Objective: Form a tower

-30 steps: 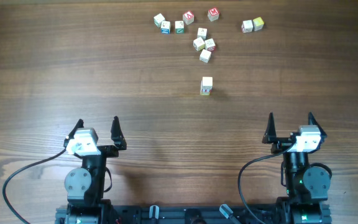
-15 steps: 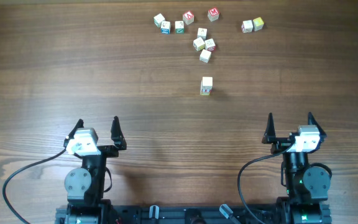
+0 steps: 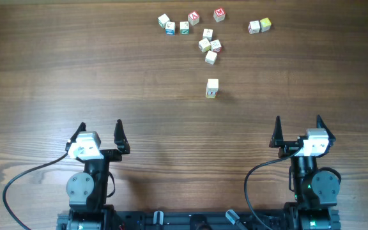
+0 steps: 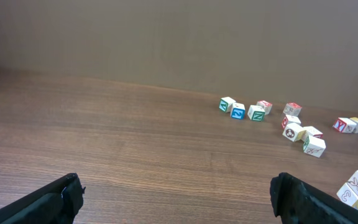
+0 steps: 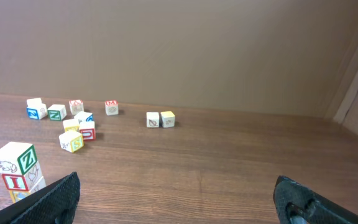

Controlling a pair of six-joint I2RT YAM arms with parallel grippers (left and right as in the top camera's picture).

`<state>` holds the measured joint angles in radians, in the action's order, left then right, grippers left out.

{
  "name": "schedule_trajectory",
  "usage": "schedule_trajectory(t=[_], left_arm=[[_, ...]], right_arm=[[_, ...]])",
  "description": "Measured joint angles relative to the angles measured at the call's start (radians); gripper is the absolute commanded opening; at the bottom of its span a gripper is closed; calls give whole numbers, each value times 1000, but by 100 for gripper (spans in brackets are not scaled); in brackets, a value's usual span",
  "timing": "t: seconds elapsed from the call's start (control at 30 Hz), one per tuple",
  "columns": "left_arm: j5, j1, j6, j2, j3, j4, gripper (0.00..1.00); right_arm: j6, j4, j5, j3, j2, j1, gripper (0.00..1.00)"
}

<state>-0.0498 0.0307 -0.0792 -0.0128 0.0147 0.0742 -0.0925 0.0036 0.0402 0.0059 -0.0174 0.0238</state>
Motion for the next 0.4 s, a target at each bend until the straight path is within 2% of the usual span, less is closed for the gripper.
schedule_trajectory(t=[0.4], left_arm=[[0,0,0,0,0,0,100]], right_arm=[[0,0,0,0,0,0,100]])
